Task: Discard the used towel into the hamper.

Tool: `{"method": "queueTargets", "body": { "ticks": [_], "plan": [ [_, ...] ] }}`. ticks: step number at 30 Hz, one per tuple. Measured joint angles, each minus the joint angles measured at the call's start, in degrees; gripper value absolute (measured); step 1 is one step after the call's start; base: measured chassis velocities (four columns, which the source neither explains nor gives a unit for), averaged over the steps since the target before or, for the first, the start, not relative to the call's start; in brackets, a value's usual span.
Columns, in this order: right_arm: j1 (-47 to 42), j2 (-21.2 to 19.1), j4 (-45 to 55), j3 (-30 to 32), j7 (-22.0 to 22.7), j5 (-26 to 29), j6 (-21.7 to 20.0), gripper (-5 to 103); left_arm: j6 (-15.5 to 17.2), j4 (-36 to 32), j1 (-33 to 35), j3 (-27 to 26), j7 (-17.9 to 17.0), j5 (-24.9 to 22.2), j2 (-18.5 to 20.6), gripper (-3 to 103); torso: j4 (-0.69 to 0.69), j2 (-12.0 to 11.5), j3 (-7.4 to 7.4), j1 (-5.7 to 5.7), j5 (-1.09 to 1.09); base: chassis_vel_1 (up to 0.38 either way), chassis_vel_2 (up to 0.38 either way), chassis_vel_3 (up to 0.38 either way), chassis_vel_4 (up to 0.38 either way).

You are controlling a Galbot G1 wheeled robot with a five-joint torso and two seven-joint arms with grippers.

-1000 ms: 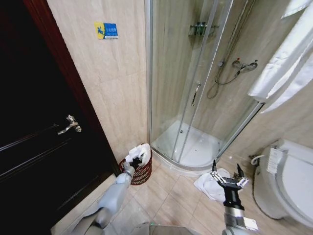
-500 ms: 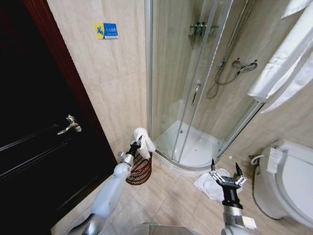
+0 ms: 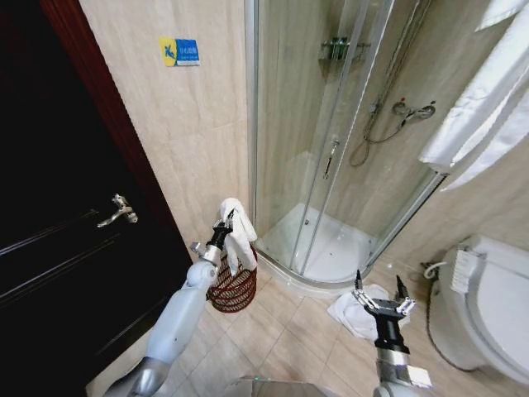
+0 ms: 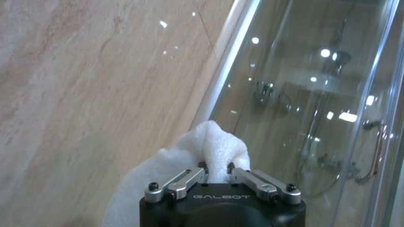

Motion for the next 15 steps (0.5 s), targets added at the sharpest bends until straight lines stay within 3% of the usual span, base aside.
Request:
{"method": "queueTargets", "body": {
  "ticks": [9, 11, 15],
  "plan": [
    [-0.09, 0.00, -0.29, 0.10, -0.02, 0.03, 0.20, 100, -2.87, 11.38, -1.33, 0.54, 0.11, 4.62, -1.15, 6, 0.00, 0.00, 0.00, 0.00, -0.01, 0.000, 0.000, 0.000, 0.000],
    [-0.14, 0.00, -0.34, 0.13, 0.01, 0.09, 0.31, 100, -4.71, 18.22, -2.75, 1.18, 0.37, 7.33, -1.40, 6, -0.01, 0.00, 0.00, 0.00, -0.01, 0.000, 0.000, 0.000, 0.000],
    [-0.23, 0.00, -0.33, 0.35, 0.13, 0.46, 0.32, 100, -4.39, 23.28, -3.65, 1.96, 1.49, 8.35, -0.93, 6, 0.00, 0.00, 0.00, 0.00, 0.00, 0.000, 0.000, 0.000, 0.000]
  ]
}}
